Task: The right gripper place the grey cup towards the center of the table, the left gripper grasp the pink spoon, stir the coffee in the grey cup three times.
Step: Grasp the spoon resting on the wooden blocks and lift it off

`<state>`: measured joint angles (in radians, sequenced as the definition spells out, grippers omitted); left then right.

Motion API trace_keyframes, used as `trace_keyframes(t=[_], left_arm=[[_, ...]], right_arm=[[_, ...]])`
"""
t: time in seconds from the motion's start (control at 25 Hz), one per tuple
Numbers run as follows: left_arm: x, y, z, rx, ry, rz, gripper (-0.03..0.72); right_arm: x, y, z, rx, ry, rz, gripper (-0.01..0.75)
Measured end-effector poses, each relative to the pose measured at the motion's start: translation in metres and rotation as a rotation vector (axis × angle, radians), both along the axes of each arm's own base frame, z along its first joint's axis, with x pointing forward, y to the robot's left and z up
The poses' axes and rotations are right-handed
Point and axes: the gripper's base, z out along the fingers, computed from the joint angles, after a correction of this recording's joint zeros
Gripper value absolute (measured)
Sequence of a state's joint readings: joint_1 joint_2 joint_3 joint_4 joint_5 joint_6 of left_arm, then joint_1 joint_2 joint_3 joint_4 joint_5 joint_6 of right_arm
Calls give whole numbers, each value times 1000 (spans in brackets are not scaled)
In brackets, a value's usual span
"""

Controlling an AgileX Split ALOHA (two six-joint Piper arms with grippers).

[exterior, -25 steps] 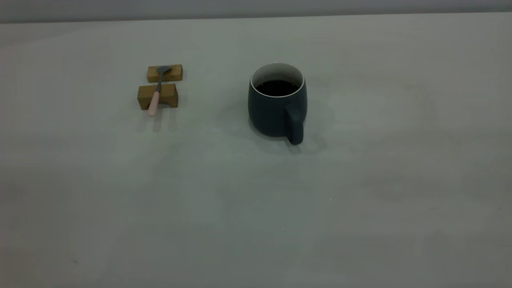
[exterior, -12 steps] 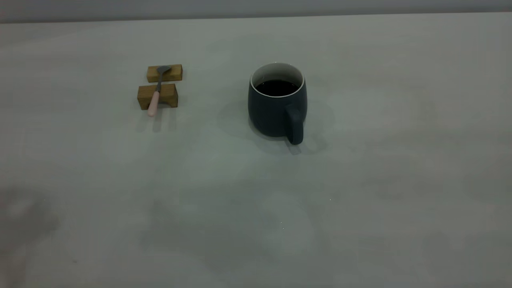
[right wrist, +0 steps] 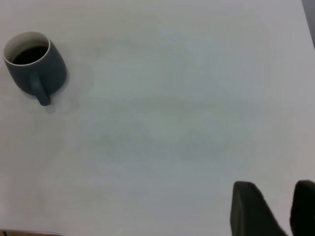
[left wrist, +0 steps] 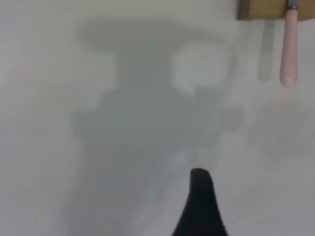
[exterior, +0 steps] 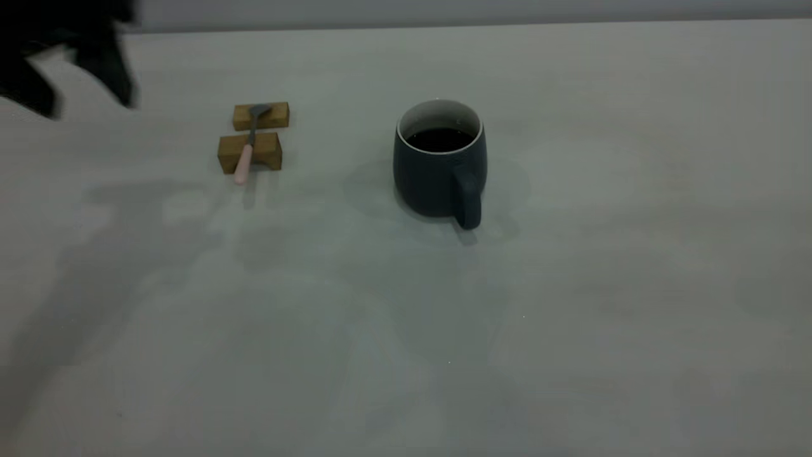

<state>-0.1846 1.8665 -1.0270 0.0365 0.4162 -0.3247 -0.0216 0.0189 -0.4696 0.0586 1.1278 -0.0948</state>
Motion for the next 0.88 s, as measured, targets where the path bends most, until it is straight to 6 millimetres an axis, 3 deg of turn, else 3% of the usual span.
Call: trace_keyframes(t=[0.16, 0.48, 0.76, 0.88], left_arm=[[28, -18, -35, 0, 34, -14, 666], [62, -34, -83, -11, 37, -17, 658], [74, -48, -113, -14, 65, -29, 639], [74, -48, -119, -15, 79, -25, 579]], right_arm=[[0, 0, 0, 0, 0, 0, 237], [0, 0, 0, 0, 0, 0, 237], [0, 0, 0, 0, 0, 0, 237], [0, 0, 0, 0, 0, 0, 237]])
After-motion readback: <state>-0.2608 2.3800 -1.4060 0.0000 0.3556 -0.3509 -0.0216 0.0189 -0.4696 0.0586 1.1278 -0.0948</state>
